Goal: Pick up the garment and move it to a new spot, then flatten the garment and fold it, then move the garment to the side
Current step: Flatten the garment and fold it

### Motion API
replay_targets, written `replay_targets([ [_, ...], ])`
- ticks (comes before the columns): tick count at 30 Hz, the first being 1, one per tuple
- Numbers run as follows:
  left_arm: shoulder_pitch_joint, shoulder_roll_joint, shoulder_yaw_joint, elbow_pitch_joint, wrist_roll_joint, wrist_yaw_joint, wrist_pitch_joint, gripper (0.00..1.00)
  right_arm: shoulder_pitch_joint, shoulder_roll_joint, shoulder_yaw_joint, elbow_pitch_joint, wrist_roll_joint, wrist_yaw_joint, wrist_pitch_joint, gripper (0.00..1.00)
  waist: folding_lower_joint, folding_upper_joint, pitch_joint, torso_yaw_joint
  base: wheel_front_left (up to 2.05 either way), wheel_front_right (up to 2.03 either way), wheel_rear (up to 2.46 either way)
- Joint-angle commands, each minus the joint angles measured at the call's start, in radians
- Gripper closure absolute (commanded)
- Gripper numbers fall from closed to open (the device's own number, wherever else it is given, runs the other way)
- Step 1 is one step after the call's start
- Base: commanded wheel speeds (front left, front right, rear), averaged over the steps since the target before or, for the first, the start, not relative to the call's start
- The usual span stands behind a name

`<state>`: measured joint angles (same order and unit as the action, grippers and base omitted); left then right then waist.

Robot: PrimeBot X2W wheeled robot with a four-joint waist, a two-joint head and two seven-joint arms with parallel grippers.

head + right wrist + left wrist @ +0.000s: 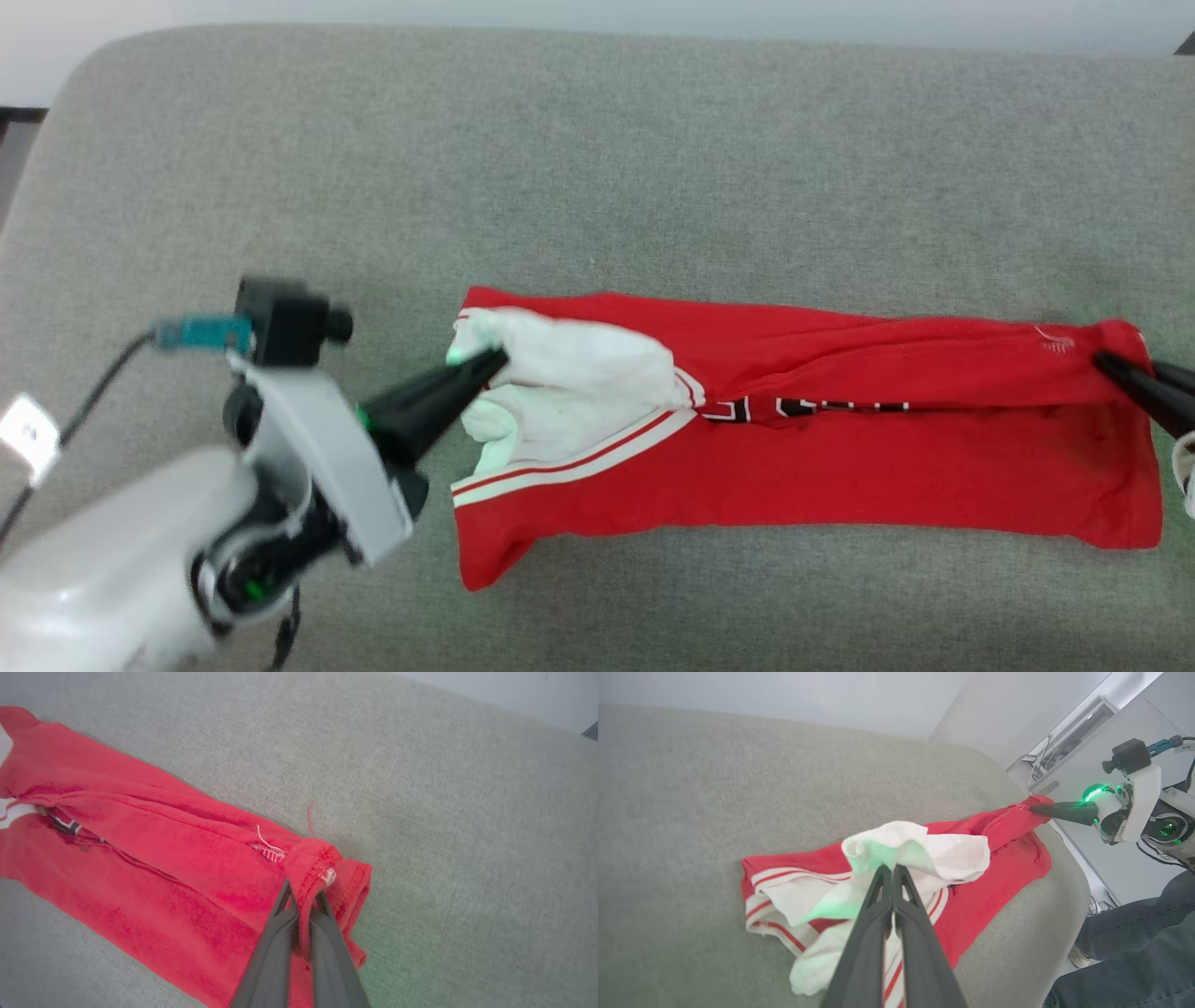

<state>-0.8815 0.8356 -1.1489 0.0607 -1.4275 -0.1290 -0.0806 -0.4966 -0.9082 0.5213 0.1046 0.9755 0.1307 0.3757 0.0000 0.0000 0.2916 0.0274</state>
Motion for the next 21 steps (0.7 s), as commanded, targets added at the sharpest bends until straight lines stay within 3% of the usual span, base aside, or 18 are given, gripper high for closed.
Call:
replay_targets([
  [1,0.046,0.018,-0.002,-0.021,-0.015,0.003,-0.021,1.00,0.041,0.001,-0.032,-0.007,-0.004,0.000,-0.001,1.00,0.0000,0.0000,0.008,0.001,0.00,0.00,0.00],
  [6,0.140,0.021,-0.030,-0.042,-0.041,0.003,-0.060,1.00,0.125,0.026,-0.088,-0.011,-0.038,0.000,0.009,1.00,0.0000,0.0000,0.029,0.010,0.00,0.00,0.00],
  [14,0.185,-0.055,-0.051,0.085,-0.031,0.003,-0.101,1.00,0.161,0.104,-0.132,0.027,-0.123,0.000,0.011,1.00,0.0000,0.0000,0.057,0.024,0.00,0.00,0.00],
  [15,0.186,-0.062,-0.054,0.101,-0.028,0.002,-0.103,1.00,0.160,0.113,-0.137,0.027,-0.134,0.000,0.007,0.85,0.0000,0.0000,0.058,0.024,0.00,0.00,0.00],
  [16,0.186,-0.068,-0.057,0.111,-0.023,0.001,-0.104,0.89,0.159,0.120,-0.142,0.026,-0.143,0.000,0.004,0.60,0.0000,0.0000,0.058,0.025,0.00,0.00,0.00],
  [17,0.185,-0.075,-0.057,0.119,-0.020,0.000,-0.108,0.62,0.161,0.126,-0.147,0.023,-0.149,0.000,0.003,0.02,0.0000,0.0000,0.057,0.025,0.00,0.00,0.00],
  [18,0.185,-0.083,-0.055,0.122,-0.018,-0.001,-0.115,0.12,0.166,0.130,-0.158,0.021,-0.157,0.000,0.001,0.00,0.0000,0.0000,0.055,0.027,0.00,0.00,0.00],
  [19,0.186,-0.088,-0.052,0.124,-0.016,-0.002,-0.121,0.00,0.173,0.131,-0.168,0.017,-0.161,0.000,0.003,0.00,0.0000,0.0000,0.052,0.029,0.00,0.00,0.00],
  [21,0.192,-0.091,-0.041,0.124,-0.013,-0.003,-0.138,0.00,0.190,0.140,-0.197,0.003,-0.160,0.000,0.003,0.00,0.0000,0.0000,0.044,0.033,0.00,0.00,0.00],
])
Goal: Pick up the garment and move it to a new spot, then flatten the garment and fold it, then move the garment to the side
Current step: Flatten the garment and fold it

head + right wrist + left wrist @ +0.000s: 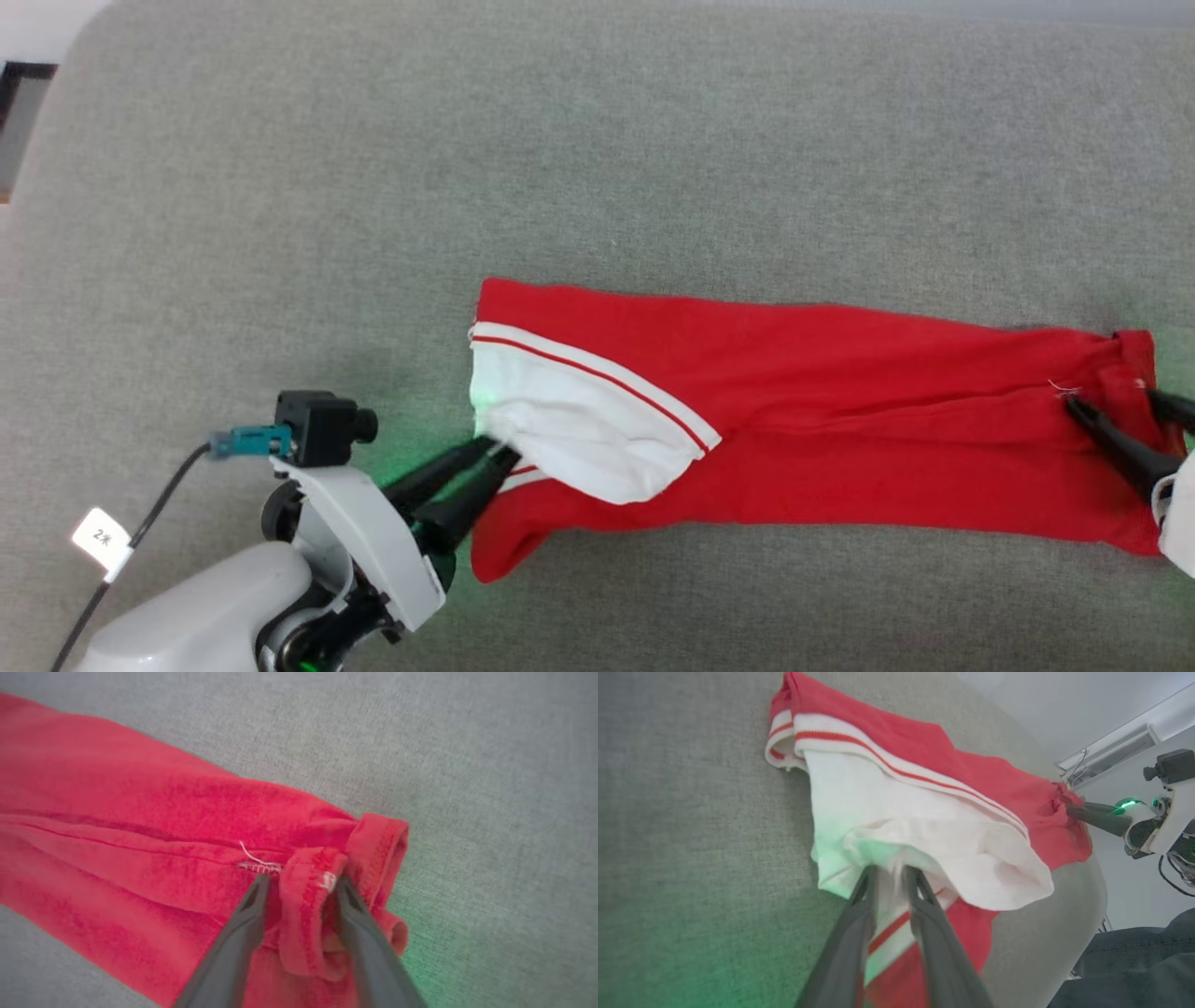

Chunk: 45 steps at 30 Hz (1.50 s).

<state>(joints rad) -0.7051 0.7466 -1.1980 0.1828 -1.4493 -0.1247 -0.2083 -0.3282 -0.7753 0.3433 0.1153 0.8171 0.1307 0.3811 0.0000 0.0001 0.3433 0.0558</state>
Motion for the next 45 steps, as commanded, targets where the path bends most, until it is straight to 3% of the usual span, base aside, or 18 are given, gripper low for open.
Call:
replay_targets([
  [1,0.020,-0.005,0.010,0.001,0.009,-0.007,-0.016,0.00,0.032,0.011,-0.036,-0.014,-0.001,0.000,0.000,0.00,0.0000,-0.0001,-0.014,0.008,0.00,0.00,0.00],
  [10,0.111,-0.045,0.109,-0.001,0.032,0.007,-0.055,0.00,0.136,0.038,-0.179,-0.058,0.019,0.000,0.092,0.00,0.0000,-0.0001,-0.059,0.054,0.00,0.00,0.00],
  [18,0.276,-0.160,0.364,0.050,0.171,0.034,-0.055,0.00,0.210,0.064,-0.321,-0.009,0.036,0.000,0.173,0.00,0.0000,-0.0001,-0.089,0.115,0.00,0.00,0.00],
  [26,0.425,-0.273,0.590,0.082,0.438,0.045,-0.055,0.00,0.267,0.091,-0.417,0.026,0.036,0.000,0.277,0.00,0.0000,-0.0001,-0.126,0.142,0.00,0.00,0.00],
  [27,0.425,-0.273,0.590,0.082,0.438,0.045,-0.055,0.00,0.267,0.091,-0.417,0.026,0.036,0.000,0.277,0.00,0.0000,-0.0001,-0.126,0.142,0.00,0.00,0.00],
  [39,0.513,-0.391,0.842,0.058,0.907,0.087,-0.055,0.00,0.226,0.182,-0.489,0.074,-0.038,0.000,0.438,0.00,0.0000,-0.0001,-0.152,0.149,0.00,0.00,0.00],
  [45,0.540,-0.481,0.943,0.071,1.023,0.042,-0.055,0.00,0.131,0.280,-0.486,0.146,-0.157,0.000,0.528,0.00,0.0000,-0.0001,-0.118,0.147,0.00,0.00,0.00],
])
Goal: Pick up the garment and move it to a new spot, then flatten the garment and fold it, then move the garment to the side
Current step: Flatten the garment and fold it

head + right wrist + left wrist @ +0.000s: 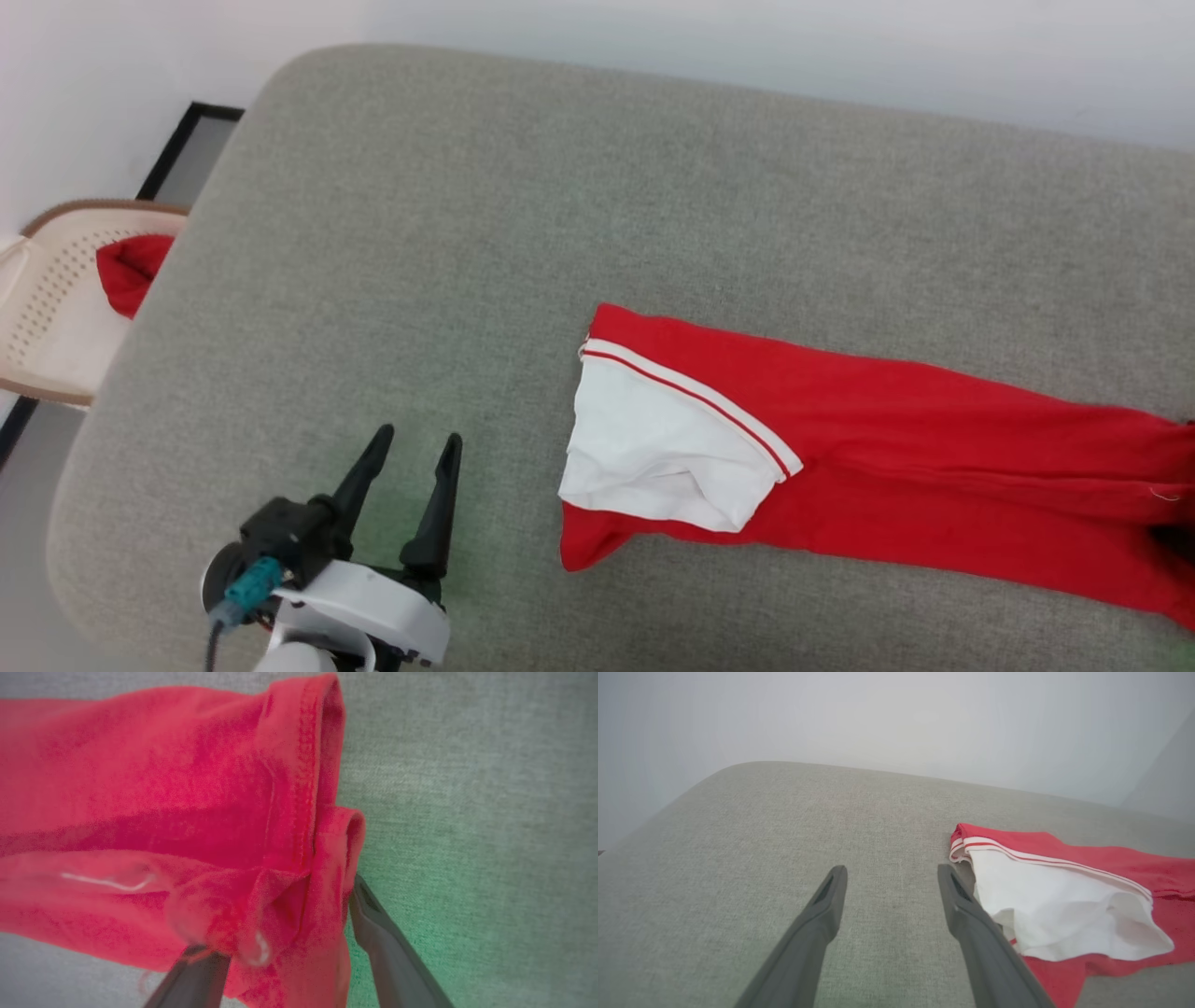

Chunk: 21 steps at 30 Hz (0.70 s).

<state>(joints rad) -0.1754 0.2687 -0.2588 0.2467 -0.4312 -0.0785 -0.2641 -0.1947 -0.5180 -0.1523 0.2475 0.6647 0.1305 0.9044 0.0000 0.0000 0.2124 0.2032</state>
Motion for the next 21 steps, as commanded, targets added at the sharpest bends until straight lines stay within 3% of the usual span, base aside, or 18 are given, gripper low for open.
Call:
replay_targets([
  [1,0.009,-0.012,0.012,0.018,0.020,-0.012,0.000,0.00,-0.013,0.036,0.019,0.022,-0.023,0.000,0.012,0.00,0.0000,0.0000,0.021,0.001,0.00,0.00,0.00],
  [3,0.000,-0.034,0.034,0.030,0.041,-0.023,0.000,0.00,-0.027,0.064,0.035,0.034,-0.044,0.000,0.021,0.00,0.0000,0.0000,0.034,0.002,0.00,0.00,0.00],
  [4,-0.003,-0.043,0.044,0.038,0.052,-0.029,0.000,0.00,-0.031,0.075,0.044,0.039,-0.050,0.001,0.024,0.50,0.0000,0.0000,0.038,0.002,0.00,0.00,0.00],
  [5,-0.006,-0.049,0.057,0.041,0.062,-0.031,0.000,0.00,-0.036,0.085,0.050,0.042,-0.054,0.001,0.026,0.63,0.0000,0.0000,0.042,0.002,0.00,0.00,0.00],
  [6,-0.009,-0.059,0.073,0.041,0.068,-0.035,0.000,0.00,-0.042,0.092,0.053,0.042,-0.056,0.001,0.024,1.00,0.0000,0.0000,0.047,0.001,0.00,0.00,0.00],
  [21,0.022,-0.099,0.187,0.006,0.203,-0.052,0.000,0.00,-0.050,0.034,-0.117,0.051,-0.023,-0.001,-0.107,1.00,0.0000,0.0000,0.060,-0.084,0.00,0.00,0.00],
])
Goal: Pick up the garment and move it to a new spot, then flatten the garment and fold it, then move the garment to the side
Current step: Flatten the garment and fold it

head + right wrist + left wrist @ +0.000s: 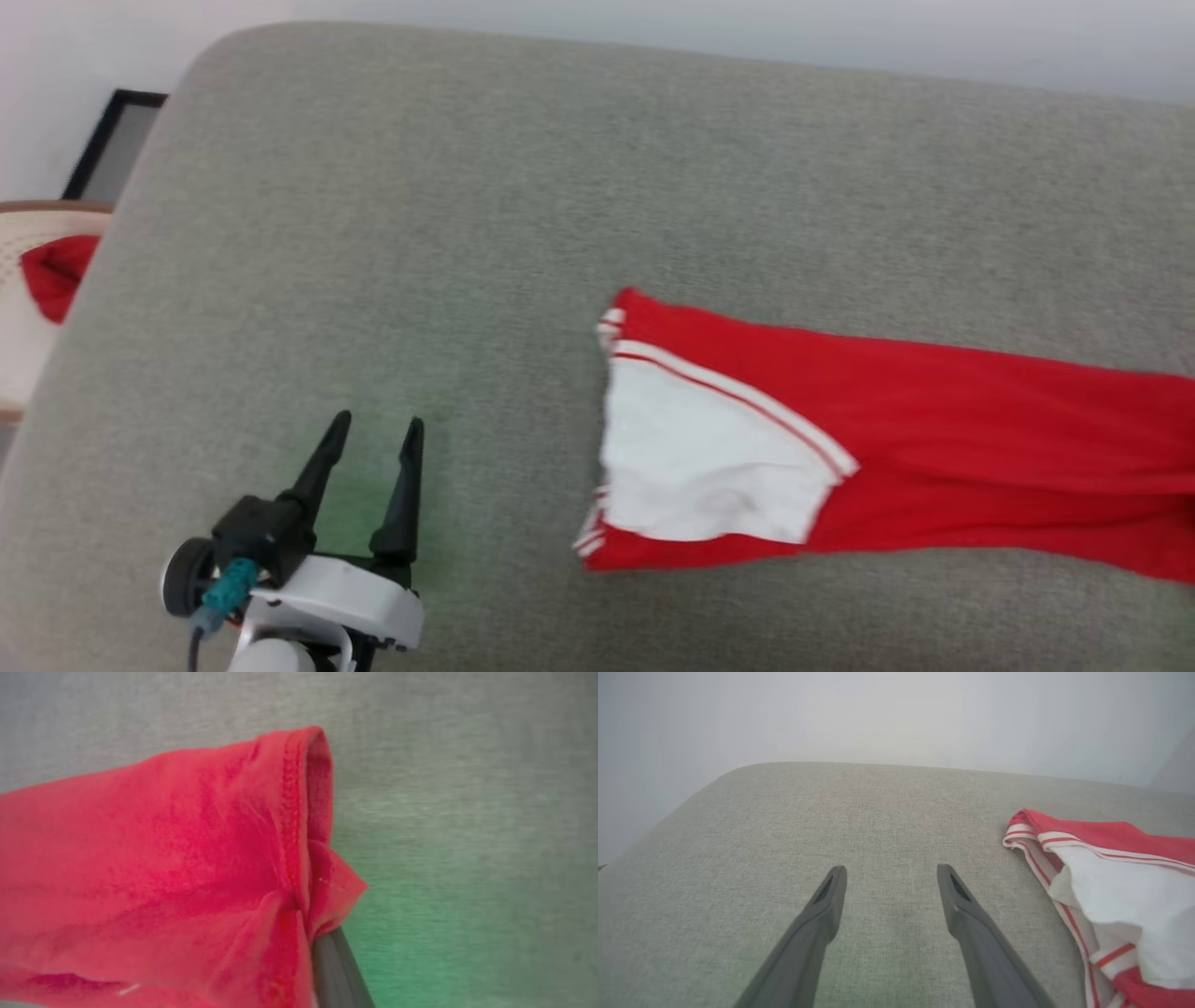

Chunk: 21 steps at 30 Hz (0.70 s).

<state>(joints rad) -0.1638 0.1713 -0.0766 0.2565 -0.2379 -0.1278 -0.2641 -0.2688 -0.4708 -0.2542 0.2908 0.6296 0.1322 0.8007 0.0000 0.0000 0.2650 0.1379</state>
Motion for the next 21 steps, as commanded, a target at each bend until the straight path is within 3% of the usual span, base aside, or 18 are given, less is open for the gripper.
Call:
replay_targets([
  [1,0.011,-0.004,0.012,-0.011,0.011,-0.003,0.000,0.00,0.025,-0.023,-0.033,0.008,0.016,-0.002,-0.013,1.00,0.0000,0.0000,0.011,-0.027,0.00,0.00,0.00],
  [7,0.013,-0.009,0.032,-0.032,0.042,-0.003,0.000,0.00,0.044,-0.120,-0.168,0.061,-0.008,-0.002,-0.084,1.00,0.0000,0.0000,0.028,-0.059,0.00,0.00,0.00],
  [10,0.011,-0.009,0.030,-0.032,0.047,-0.003,0.000,0.00,0.047,-0.136,-0.184,0.078,-0.006,-0.002,-0.103,1.00,0.0000,0.0000,0.027,-0.069,0.00,0.00,0.00],
  [15,0.009,-0.016,0.025,-0.024,0.050,-0.003,0.000,0.00,0.063,-0.126,-0.097,-0.002,0.037,-0.002,-0.114,1.00,0.0000,0.0000,0.015,-0.077,0.00,0.00,0.00],
  [21,0.029,-0.017,0.023,-0.021,0.038,-0.003,0.000,0.00,0.127,-0.113,0.089,-0.239,0.122,-0.002,-0.088,1.00,0.0000,0.0000,-0.007,-0.074,0.00,0.00,0.00],
])
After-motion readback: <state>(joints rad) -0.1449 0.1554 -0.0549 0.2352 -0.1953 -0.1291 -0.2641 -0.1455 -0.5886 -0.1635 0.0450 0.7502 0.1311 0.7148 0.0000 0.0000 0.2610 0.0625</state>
